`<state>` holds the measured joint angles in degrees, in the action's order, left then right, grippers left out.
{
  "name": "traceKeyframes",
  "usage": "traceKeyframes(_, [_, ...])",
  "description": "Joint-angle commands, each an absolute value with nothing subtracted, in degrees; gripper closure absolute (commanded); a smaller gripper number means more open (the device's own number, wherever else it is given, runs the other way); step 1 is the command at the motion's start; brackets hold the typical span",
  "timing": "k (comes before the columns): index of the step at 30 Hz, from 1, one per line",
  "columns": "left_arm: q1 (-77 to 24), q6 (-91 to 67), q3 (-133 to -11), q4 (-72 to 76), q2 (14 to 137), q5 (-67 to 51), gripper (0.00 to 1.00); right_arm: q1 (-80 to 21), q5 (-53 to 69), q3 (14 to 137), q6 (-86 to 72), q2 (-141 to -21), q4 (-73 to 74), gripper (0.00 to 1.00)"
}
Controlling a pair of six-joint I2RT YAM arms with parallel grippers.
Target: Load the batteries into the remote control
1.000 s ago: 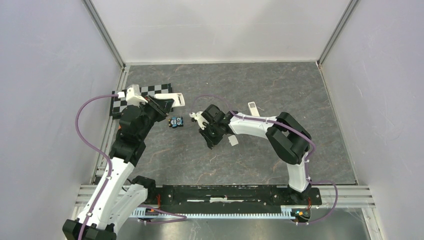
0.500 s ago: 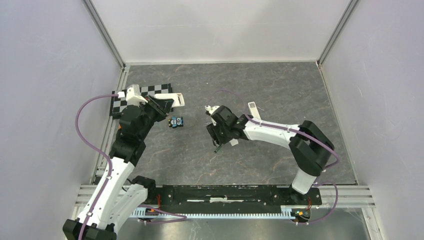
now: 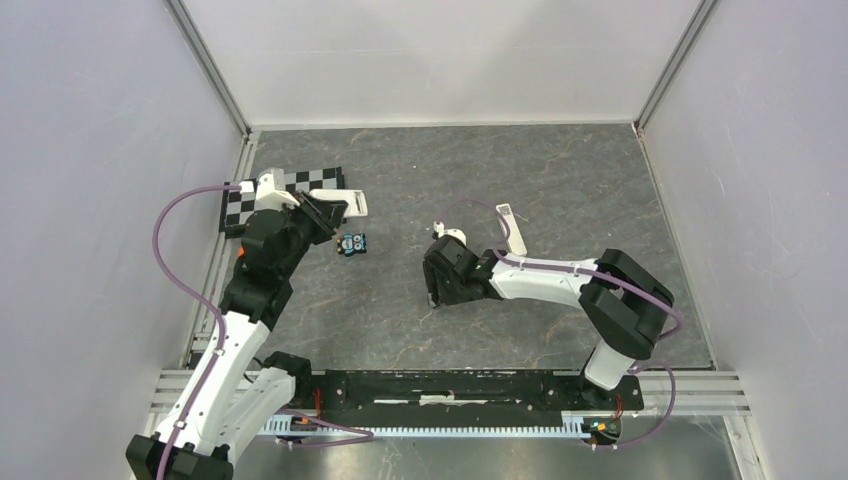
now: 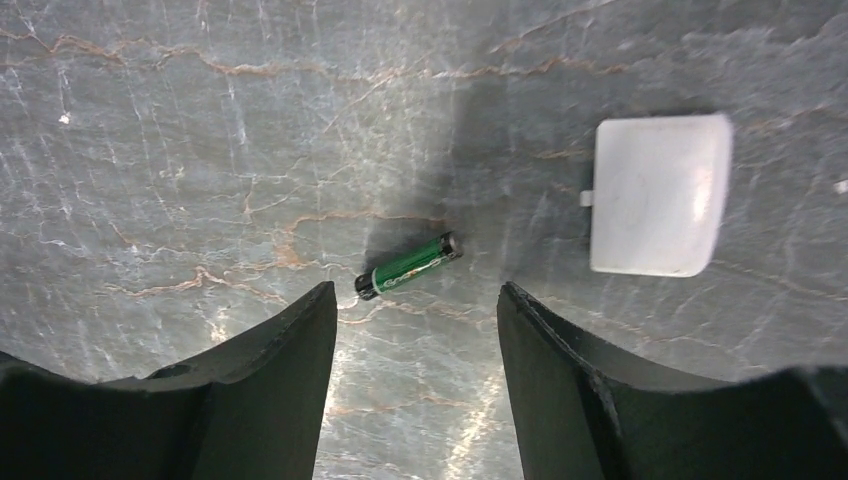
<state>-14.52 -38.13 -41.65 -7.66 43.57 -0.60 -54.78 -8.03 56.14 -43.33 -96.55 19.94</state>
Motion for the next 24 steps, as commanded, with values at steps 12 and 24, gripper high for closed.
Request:
traceKeyframes(12, [-14.24,-32.79,-44.03,-8.17,41.07,-0.4,0.98,-57.63,-21.01,64.63,-49.47,-105.4,26.79,0.54])
traceKeyframes(24, [-14.24,-33.57,-43.25,-7.56,40.6,-0.45,0.98,-59.32,-24.59,63.63,-37.55,-103.6,25.17,0.82])
